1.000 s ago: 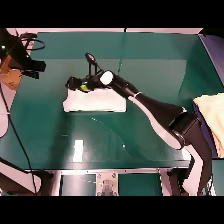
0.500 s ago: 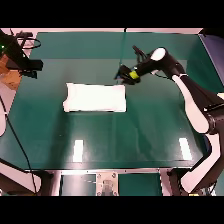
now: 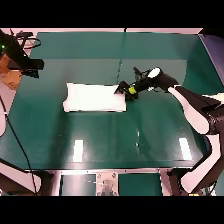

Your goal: Fold the shirts.

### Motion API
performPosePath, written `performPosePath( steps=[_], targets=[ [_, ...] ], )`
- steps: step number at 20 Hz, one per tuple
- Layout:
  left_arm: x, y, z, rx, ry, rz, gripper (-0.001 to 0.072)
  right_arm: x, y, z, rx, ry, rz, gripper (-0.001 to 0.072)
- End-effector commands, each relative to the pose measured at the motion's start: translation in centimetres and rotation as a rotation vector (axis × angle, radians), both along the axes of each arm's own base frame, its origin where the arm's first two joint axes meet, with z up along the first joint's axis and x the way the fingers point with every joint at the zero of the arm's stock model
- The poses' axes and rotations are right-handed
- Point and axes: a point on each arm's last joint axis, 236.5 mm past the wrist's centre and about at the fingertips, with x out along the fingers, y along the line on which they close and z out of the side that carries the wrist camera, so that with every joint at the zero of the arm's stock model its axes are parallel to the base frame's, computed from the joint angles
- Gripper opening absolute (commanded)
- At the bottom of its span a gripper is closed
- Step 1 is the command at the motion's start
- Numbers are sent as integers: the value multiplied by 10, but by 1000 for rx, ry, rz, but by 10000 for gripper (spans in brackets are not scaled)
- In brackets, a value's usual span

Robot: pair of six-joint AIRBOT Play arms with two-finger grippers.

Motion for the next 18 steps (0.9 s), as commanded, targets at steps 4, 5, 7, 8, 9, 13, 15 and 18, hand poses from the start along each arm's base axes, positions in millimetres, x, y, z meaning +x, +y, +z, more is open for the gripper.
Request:
performPosePath(
  steps=[4,5,7,8,9,13,15,18],
  targets=[
    [-4,-7,0,-30,15,-10,20,15,29,28,110,-47,-43,14],
    [-4,-8,0,-33,17,-10,20,21,22,43,123,-59,-39,13],
    [-4,-11,0,-47,17,-14,20,36,-8,83,140,-118,-62,12],
    [-4,-13,0,-55,17,-17,20,43,-31,108,141,-157,-89,12],
    [-4,-15,0,-60,17,-19,20,48,-62,133,127,-196,-129,12],
    [-4,-19,0,-76,14,-24,20,46,-206,226,61,-352,-358,12],
    [-4,-19,0,-77,15,-24,20,32,-286,260,20,-417,-506,12],
    [-4,-19,0,-78,17,-24,20,-15,-396,290,-49,-449,-719,12]
  ],
)
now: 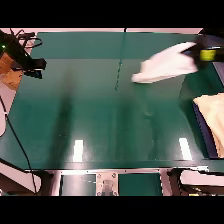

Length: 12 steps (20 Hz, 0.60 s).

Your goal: Fold the shirts.

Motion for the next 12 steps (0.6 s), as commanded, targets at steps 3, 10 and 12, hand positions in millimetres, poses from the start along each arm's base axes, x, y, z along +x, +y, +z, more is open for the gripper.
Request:
performPosePath(
  steps=[3,10,12],
  targets=[
    [0,-6,1,-26,-2,-8,20,-118,-168,37,-37,45,-357,12],
    [1,-21,3,-82,-8,-29,20,-280,-267,13,-189,355,-783,11],
    [1,-21,3,-83,-7,-29,19,-307,-268,-12,-193,480,-805,12]
  ],
)
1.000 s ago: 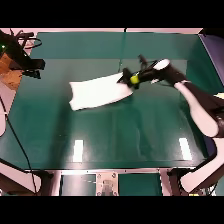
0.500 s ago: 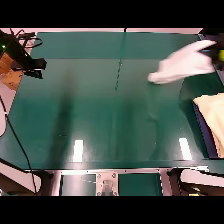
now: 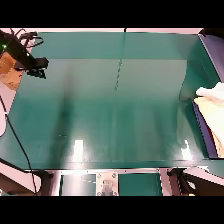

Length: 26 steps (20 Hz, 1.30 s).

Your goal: Fold the shirts.

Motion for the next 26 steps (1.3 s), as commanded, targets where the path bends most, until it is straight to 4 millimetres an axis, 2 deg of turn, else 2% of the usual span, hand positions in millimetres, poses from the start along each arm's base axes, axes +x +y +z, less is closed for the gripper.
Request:
performPosePath(
  steps=[1,4,7,9,10,11,12,14,15,16,17,18,19,21,23,24,26],
  targets=[
    [0,-3,1,-12,-2,-4,19,-70,-10,-41,42,228,-128,12],
    [0,-3,1,-13,-2,-5,20,-96,8,-97,163,355,-166,12],
    [0,-4,1,-15,-2,-7,20,-133,25,-152,253,520,-204,12],
    [1,-4,1,-16,-4,-6,20,-141,35,-179,289,559,-202,14],
    [1,-4,1,-16,-5,-6,20,-143,40,-190,305,564,-201,95],
    [3,-5,1,-19,-15,-5,20,-142,42,-196,316,565,-200,430],
    [5,-5,2,-23,-23,-6,20,-142,43,-198,323,568,-198,645],
    [7,-6,2,-24,-31,-11,20,-134,38,-185,314,535,-198,644],
    [5,-6,2,-25,-26,-13,19,-120,37,-171,315,480,-186,631],
    [4,-6,2,-25,-20,-14,19,-97,38,-154,324,401,-175,568],
    [1,-7,2,-29,-9,-16,20,-67,41,-135,321,304,-131,308],
    [-2,-11,2,-45,4,-18,20,-35,48,-113,304,212,-67,111],
    [-4,-18,4,-73,8,-27,19,-8,56,-93,276,157,-8,45],
    [-7,-30,11,-111,-13,-42,19,31,75,-66,198,121,100,15],
    [-17,-44,13,-113,-44,-56,19,64,109,-54,131,104,240,14],
    [-28,-53,11,-116,-48,-66,20,78,131,-56,104,109,321,14],
    [-63,-72,-4,-122,-23,-87,19,100,191,-72,55,133,510,14]
  ],
)
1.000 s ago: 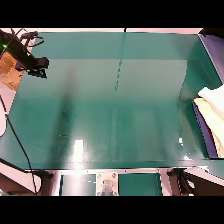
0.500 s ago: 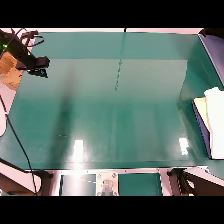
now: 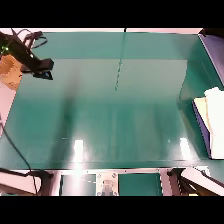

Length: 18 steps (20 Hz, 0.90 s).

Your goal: Fold the shirts.

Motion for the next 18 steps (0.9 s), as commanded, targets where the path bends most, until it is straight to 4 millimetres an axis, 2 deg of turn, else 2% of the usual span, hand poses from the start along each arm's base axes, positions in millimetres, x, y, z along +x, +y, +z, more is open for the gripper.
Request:
performPosePath(
  steps=[1,3,5,7,11,18],
  targets=[
    [-48,-31,-21,-21,6,-23,19,42,97,-15,-76,-31,310,14],
    [-82,-46,-43,-25,29,-27,19,43,160,-57,-101,11,479,14],
    [-107,-54,-60,-27,55,-19,19,39,212,-94,-94,22,592,14],
    [-118,-57,-69,-35,81,-23,19,44,240,-107,-116,-23,645,13],
    [-105,-58,-69,-40,22,-30,20,49,261,-101,-127,-69,693,14],
    [-111,-59,-69,-40,44,-35,20,49,261,-101,-127,-69,692,14]
  ],
)
